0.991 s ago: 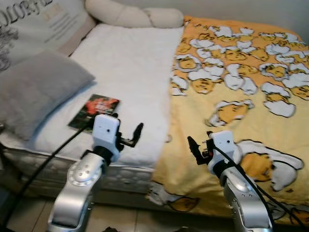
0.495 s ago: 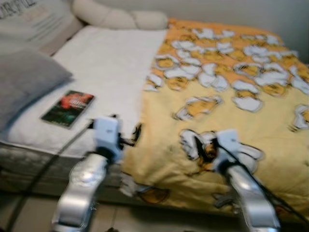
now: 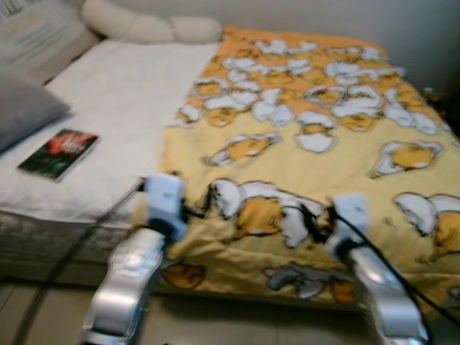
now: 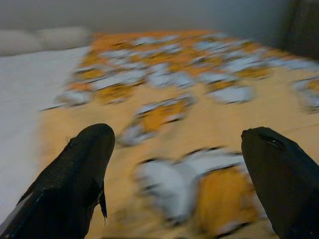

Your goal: Clean up the room

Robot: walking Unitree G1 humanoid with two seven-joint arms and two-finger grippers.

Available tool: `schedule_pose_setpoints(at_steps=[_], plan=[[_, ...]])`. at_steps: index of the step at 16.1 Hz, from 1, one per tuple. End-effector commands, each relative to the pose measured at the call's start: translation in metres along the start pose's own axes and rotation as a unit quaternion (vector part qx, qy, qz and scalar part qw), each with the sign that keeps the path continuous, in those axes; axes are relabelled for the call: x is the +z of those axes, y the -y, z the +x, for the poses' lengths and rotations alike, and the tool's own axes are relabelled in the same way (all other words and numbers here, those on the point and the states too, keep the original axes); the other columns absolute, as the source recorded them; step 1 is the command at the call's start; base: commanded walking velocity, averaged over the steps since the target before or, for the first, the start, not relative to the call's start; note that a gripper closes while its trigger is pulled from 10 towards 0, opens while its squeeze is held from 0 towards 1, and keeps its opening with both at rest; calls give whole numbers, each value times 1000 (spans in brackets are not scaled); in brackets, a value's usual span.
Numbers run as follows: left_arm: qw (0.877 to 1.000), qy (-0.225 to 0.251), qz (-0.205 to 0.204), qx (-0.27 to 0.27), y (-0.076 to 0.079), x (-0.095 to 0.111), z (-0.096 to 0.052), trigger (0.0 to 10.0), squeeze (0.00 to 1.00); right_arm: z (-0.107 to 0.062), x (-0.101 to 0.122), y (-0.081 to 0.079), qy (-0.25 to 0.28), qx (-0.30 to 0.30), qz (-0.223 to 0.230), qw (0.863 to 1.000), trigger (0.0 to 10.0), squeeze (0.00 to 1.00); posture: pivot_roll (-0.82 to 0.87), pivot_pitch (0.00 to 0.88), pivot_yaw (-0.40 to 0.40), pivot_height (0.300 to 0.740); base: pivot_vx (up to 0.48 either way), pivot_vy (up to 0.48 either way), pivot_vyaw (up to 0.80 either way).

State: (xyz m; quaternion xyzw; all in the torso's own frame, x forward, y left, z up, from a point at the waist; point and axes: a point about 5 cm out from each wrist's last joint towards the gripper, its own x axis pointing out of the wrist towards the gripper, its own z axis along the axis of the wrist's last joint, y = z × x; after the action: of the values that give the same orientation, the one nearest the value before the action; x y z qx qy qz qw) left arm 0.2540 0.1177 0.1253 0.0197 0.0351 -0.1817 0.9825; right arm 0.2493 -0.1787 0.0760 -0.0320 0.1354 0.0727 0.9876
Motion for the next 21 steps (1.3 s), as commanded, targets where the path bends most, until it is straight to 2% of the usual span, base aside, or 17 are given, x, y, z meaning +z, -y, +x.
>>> schedule_pose_setpoints(at_steps=[1,10,21], plan=[[1000,5,12,6,-6,4,1,10000,0,0,6,-2,8,1,2,1000,10000,0,-66,0,14,740,0,-480,0],[1000,7,10,-9,0,2,6,10000,0,-10,2,8,1,-20,-2,1000,10000,0,-109,0,31,740,0,-480,0],[1000,7,8,-17,2,1,8,10000,0,-15,0,10,-6,-29,0,1000,10000,0,-124,0,36,740,0,-480,0]])
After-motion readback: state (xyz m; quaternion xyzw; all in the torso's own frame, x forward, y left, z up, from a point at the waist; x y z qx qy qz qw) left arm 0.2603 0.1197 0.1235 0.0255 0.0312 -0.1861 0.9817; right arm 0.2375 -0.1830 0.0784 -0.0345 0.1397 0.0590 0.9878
